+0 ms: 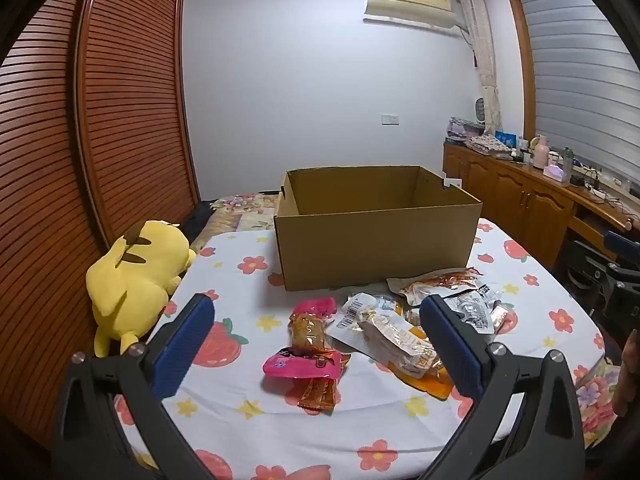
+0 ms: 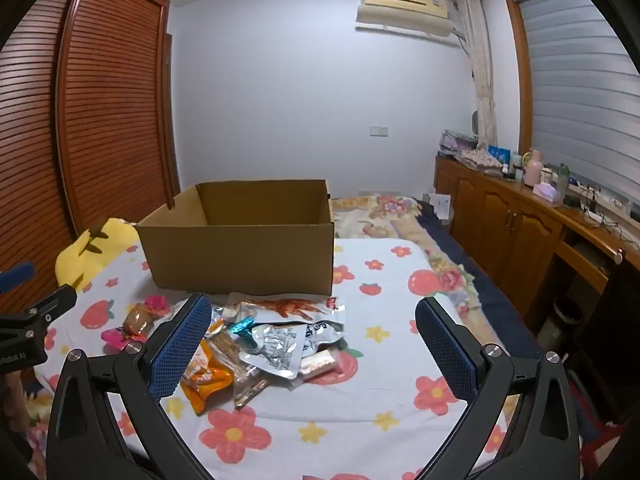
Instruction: Organize snacks
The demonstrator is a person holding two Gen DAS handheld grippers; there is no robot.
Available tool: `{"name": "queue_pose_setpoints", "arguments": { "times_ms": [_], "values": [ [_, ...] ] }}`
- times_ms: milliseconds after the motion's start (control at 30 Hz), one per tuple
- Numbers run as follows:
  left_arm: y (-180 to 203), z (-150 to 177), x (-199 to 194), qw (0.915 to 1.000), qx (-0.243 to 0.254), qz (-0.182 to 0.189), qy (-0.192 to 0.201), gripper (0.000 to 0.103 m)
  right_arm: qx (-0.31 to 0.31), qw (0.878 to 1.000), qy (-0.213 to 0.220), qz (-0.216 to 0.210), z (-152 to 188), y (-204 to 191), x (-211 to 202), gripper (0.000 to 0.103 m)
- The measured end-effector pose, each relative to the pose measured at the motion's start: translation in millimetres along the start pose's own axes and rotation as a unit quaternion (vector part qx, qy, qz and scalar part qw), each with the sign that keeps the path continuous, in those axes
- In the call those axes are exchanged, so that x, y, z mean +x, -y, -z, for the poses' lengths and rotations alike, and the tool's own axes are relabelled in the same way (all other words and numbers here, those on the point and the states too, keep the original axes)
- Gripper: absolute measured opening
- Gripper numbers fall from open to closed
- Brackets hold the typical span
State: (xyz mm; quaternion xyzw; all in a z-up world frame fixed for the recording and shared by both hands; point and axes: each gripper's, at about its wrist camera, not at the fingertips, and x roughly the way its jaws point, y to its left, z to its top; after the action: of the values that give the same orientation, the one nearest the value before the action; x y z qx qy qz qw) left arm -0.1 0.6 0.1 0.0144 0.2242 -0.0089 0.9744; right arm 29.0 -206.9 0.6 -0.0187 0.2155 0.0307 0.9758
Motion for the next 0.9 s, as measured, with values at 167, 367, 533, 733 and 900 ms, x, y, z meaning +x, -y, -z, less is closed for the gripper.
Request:
{"name": "queue_pose_setpoints", "arguments": {
  "times_ms": [167,367,533,733,900],
  "values": [
    [-4.0,-0.5,0.7,1.0,0.0,0.004,0.0,0.103,0.001,1.0,0.0,-0.001,0.1,-0.3,-0.2,0.103],
    [-0.7,-0.8,3.2,1.0,0.004,-0.005,0.001,0.103,0.0,1.0,0.0,0.0,0.3,-0.3,-0.3,0.103],
    [-5.6,-4.8,-0.1,1.0,0.004,-0.008,0.002,0.103,0.0,1.0,0.001,-0.001,0.6,0.1,-0.1,0.103],
    [-6.5,-5.4,-1.9,0.9999,-0.001,-0.012,0.005,0.103,-0.001,1.0,0.001,0.0,1.2,0.5,0.9,0.103],
    [-7.2,-4.3,-2.1,0.9999,-0.004,-0.012,0.005,0.103,-0.001,1.0,0.0,-0.001,1.3,0.2,1.1,0.103]
  ]
}}
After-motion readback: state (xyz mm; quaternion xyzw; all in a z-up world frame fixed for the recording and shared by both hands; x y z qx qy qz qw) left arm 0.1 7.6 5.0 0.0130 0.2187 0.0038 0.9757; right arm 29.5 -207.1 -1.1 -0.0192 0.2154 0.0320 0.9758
